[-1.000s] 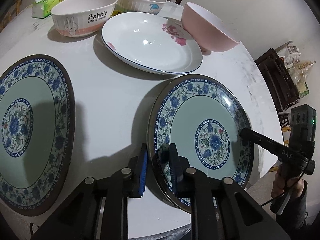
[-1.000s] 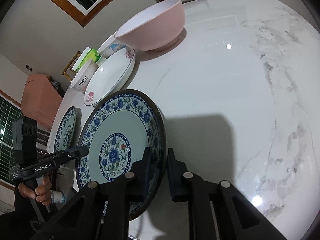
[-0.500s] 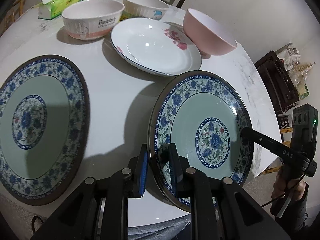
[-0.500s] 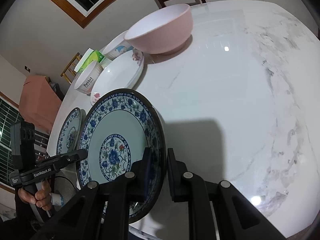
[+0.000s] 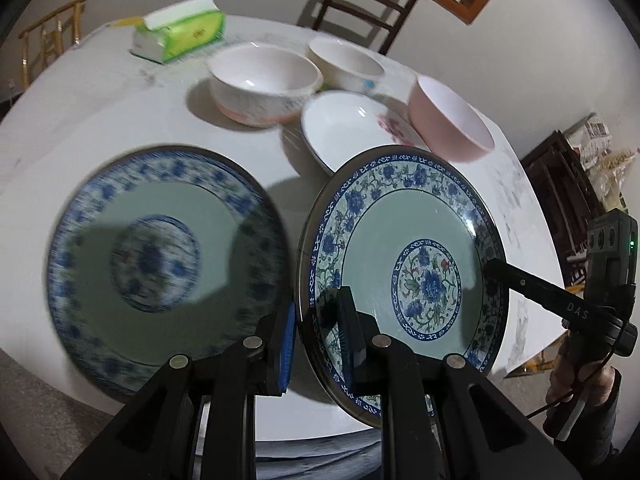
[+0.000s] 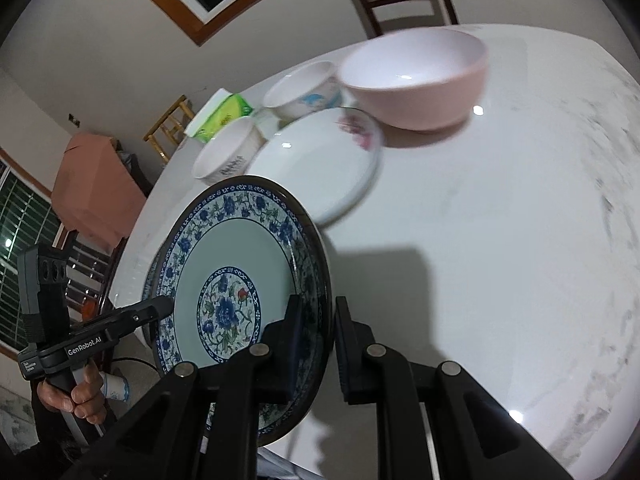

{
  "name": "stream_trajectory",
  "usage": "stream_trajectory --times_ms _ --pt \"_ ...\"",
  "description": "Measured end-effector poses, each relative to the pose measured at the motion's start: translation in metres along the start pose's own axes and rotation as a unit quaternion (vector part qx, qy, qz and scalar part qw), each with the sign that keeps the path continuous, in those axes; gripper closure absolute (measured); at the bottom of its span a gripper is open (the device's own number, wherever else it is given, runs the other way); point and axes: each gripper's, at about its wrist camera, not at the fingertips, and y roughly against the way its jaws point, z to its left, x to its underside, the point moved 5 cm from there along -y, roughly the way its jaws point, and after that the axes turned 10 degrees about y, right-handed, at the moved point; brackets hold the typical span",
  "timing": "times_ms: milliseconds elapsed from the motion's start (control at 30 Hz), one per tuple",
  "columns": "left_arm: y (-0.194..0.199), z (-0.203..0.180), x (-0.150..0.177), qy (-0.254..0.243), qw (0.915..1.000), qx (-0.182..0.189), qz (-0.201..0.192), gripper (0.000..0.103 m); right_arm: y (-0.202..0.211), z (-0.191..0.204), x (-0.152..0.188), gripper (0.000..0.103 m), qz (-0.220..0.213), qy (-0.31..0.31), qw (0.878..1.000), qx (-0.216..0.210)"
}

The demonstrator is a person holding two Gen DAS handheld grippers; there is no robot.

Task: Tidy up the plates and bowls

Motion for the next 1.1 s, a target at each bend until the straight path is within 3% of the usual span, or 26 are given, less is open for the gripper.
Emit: stream_trajectory --times_ms 533,833,1100 --pt "0.066 0.107 -0.034 0.054 0.9954 -0.047 -0.063 0.087 -0.07 0.105 -0.04 0.087 0.031 0.039 0.998 -0.039" --pt "0.059 0.152 -0.038 0.092 0.9925 -0.057 -0.057 0.086 -0.108 0.13 -0.039 0.087 0.059 0.037 0.997 -0.036" --pt "0.046 0.169 -0.035 0.105 0.9918 -0.055 -0.047 0.086 -0.118 0.135 -0.035 0.087 0.07 0.041 0.996 -0.019"
